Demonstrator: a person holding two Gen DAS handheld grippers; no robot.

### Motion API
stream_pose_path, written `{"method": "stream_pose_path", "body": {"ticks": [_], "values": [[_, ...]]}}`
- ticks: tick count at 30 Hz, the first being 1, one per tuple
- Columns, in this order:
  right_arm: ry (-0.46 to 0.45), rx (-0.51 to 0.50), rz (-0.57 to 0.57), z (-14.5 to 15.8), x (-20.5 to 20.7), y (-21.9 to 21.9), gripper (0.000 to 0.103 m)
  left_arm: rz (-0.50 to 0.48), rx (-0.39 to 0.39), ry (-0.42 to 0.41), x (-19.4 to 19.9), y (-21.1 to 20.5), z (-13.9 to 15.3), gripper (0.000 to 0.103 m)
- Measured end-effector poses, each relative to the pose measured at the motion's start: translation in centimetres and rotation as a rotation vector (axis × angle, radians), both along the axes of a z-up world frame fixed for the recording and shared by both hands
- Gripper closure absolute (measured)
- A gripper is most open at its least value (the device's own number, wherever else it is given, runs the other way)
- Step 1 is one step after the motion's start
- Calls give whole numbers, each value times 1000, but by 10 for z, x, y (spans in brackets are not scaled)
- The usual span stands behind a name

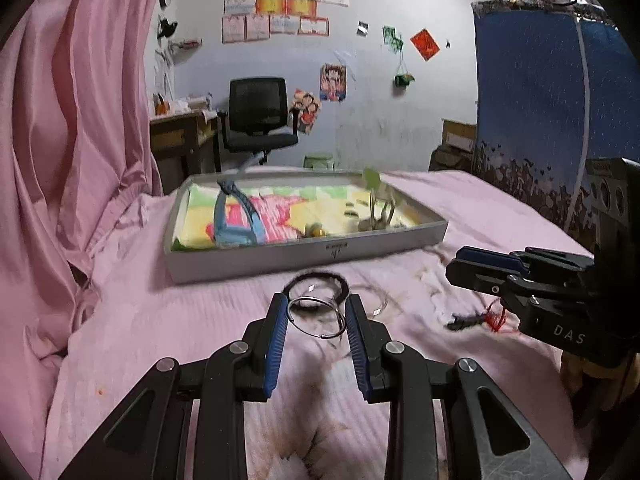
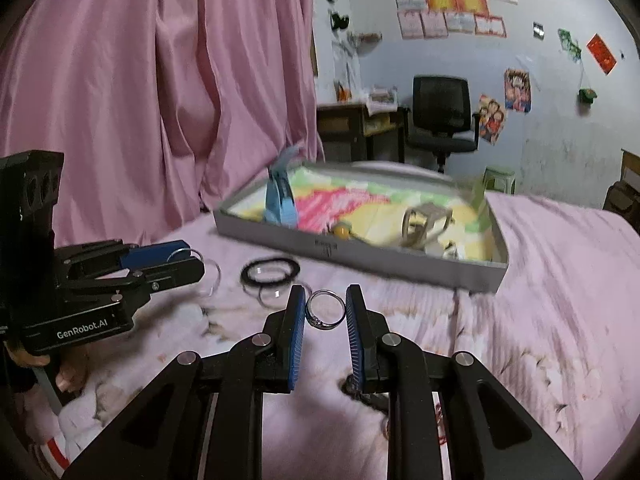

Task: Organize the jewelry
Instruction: 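Grasp the silver key ring with the right tool while the left tool grasps a silver bangle, then carry the silver ring over the tray with the right tool while the left tool carries the bangle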

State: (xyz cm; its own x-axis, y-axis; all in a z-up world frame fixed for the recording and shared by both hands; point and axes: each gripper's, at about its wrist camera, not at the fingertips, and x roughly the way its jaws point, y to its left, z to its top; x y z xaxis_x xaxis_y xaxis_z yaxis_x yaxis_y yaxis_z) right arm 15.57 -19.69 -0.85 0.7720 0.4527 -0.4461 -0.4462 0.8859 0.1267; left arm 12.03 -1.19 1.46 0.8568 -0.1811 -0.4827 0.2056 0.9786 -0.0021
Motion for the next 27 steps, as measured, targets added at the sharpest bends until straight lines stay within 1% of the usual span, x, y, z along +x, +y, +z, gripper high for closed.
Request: {"method": "stream_pose_path", "body": {"ticks": [6,11,14,17,21,24,27], "values": [[-104,29,-42,17,0,-4,85,14,-32,-79,4,-1,24,75],[-183,78,-83,34,9,-7,85,65,-79,-152,15,-2,42,75],[-213,115,-113,44,21,-11,85,91,-73,-187,24,-6,47,75],[-245,134,-147,51,33,-15,85,116,-81,-208,36,-9,49,75],[-267,143,-184,52,45,-19,85,162,-96,-235,58,-13,51,75],[-271,140,-194,48,56,-18,85,188,-101,-238,73,-18,48,75],[-265,133,-200,43,66,-16,85,204,-107,-223,88,-22,44,75]]}}
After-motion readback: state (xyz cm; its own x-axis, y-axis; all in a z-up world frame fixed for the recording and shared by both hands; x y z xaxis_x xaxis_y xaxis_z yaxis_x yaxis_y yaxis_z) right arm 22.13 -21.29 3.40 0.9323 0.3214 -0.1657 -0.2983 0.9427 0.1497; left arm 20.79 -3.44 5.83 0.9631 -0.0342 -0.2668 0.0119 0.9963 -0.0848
